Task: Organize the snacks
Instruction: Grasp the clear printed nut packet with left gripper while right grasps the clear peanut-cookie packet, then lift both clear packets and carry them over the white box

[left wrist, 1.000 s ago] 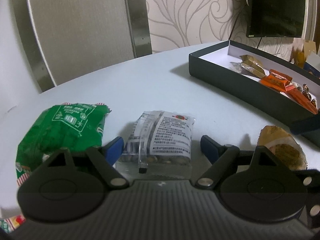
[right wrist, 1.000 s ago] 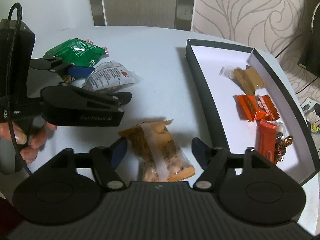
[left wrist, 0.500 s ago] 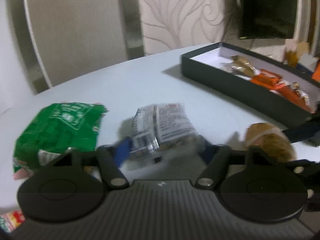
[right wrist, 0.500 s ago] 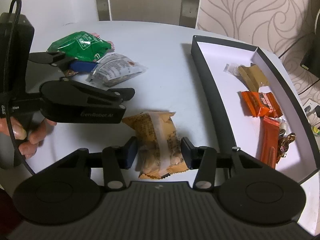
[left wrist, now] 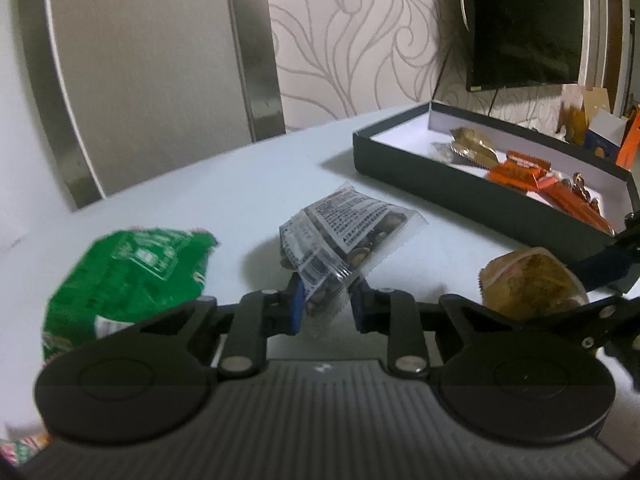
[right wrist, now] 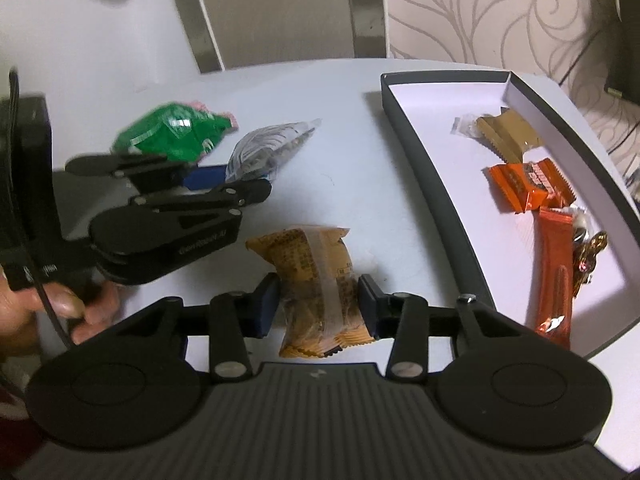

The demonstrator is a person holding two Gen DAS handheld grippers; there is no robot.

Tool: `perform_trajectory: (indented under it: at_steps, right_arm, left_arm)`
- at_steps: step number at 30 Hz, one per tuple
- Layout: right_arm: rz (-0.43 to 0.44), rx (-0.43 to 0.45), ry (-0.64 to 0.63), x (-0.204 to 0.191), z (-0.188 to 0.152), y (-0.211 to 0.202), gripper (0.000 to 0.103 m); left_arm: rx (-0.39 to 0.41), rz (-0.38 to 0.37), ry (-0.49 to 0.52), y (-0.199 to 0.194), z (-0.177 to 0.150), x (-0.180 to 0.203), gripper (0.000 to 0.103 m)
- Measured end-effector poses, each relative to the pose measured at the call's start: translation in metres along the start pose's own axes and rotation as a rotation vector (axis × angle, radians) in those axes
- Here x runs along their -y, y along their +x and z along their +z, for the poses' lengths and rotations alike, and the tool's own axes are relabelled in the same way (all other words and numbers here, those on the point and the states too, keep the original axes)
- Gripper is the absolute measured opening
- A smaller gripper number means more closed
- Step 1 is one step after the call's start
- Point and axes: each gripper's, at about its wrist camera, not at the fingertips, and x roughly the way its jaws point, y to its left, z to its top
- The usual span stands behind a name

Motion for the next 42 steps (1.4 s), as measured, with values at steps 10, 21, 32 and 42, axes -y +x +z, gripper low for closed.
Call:
perform_trajectory:
  at_steps: [10, 21, 32, 42]
  right_arm:
    - [0.053, 0.041, 0.046, 0.0, 0.006, -0.019, 0.048]
    - [0.049, 0.093, 0.052, 0.001, 0.01, -0.046, 0.048]
    - [0.046, 0.141, 0.069, 0.004, 0.006, -0.078, 0.048]
    - [0.005, 0.182, 0.127, 0.032, 0.003, -0.1, 0.048]
  left_arm:
    - [0.061, 0.024, 0.042, -0.013, 0.009, 0.005, 0.026]
    - [0.084, 0.02, 0.03, -0.012, 0.028, 0.009, 0.026]
    - [0.105, 0.0, 0.045, -0.01, 0.042, 0.024, 0.026]
    - [0.142, -0.044, 0.064, -0.004, 0.068, 0.053, 0.026]
